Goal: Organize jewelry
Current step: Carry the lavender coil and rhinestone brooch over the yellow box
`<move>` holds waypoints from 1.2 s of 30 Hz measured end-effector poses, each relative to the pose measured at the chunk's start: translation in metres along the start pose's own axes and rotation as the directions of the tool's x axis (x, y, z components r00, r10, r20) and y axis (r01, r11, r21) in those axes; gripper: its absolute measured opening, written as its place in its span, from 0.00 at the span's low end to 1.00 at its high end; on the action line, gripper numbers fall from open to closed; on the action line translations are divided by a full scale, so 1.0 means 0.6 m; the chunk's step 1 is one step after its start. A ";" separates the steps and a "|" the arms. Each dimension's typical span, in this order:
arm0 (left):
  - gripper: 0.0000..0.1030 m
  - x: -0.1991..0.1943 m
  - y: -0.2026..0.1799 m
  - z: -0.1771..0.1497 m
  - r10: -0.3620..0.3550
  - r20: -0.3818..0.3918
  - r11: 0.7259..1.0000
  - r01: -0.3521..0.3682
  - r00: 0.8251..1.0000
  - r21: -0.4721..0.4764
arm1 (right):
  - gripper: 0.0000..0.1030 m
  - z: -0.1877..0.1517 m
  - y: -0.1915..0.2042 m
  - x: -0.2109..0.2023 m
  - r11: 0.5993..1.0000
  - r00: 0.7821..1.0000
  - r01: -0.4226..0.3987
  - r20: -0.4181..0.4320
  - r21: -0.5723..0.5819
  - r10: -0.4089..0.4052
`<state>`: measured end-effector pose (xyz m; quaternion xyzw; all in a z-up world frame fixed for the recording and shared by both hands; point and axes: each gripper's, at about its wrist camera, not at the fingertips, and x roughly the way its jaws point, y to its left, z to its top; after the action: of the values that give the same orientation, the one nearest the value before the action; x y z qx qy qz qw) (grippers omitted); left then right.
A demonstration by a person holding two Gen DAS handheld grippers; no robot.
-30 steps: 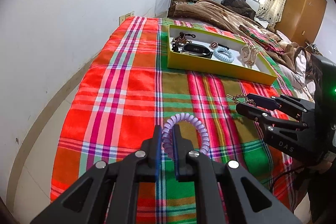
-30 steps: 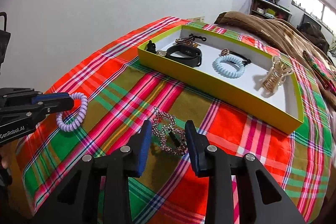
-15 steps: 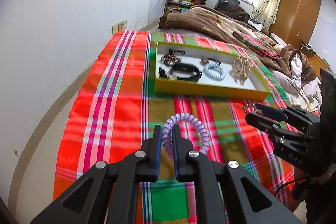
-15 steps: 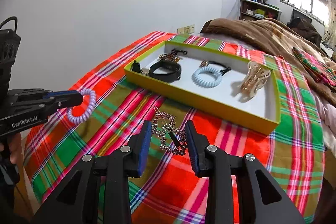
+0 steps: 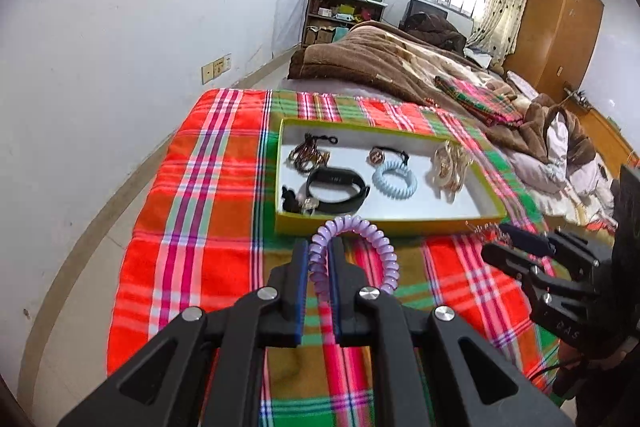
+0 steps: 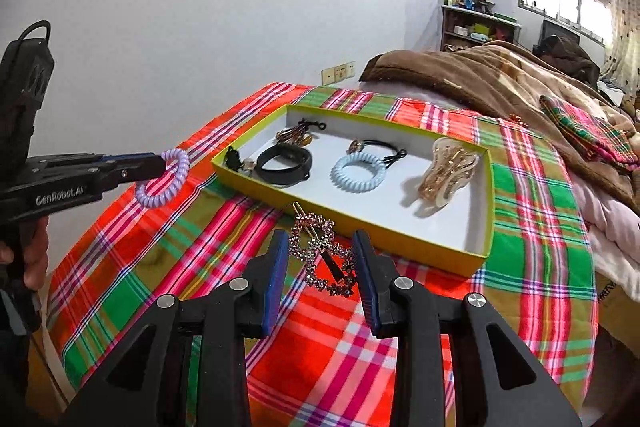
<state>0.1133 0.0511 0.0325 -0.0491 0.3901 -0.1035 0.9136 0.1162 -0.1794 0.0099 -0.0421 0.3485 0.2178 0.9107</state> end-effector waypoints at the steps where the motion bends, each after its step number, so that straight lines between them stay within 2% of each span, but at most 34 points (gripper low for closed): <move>1: 0.10 0.002 0.001 0.006 -0.004 0.001 1.000 0.004 1.000 -0.004 | 0.33 0.001 -0.004 -0.001 1.000 1.000 0.003 0.002 0.002 -0.003; 13: 0.10 0.034 0.002 0.063 -0.032 0.016 0.999 0.032 0.999 -0.030 | 0.33 0.018 -0.048 -0.009 0.998 0.999 0.039 0.020 0.052 -0.040; 26: 0.10 0.104 0.001 0.112 -0.077 -0.012 0.995 0.076 0.997 -0.070 | 0.33 0.041 -0.088 0.019 0.993 0.997 0.077 0.014 0.085 -0.079; 36: 0.10 0.171 -0.007 0.133 -0.101 -0.061 0.992 0.096 0.993 -0.079 | 0.33 0.039 -0.114 0.069 0.994 0.996 0.077 -0.053 0.073 -0.073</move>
<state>0.2399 0.0245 0.0163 -0.0994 0.4203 -0.1351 0.8918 0.1872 -0.2207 -0.0046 -0.0263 0.3772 0.1690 0.9102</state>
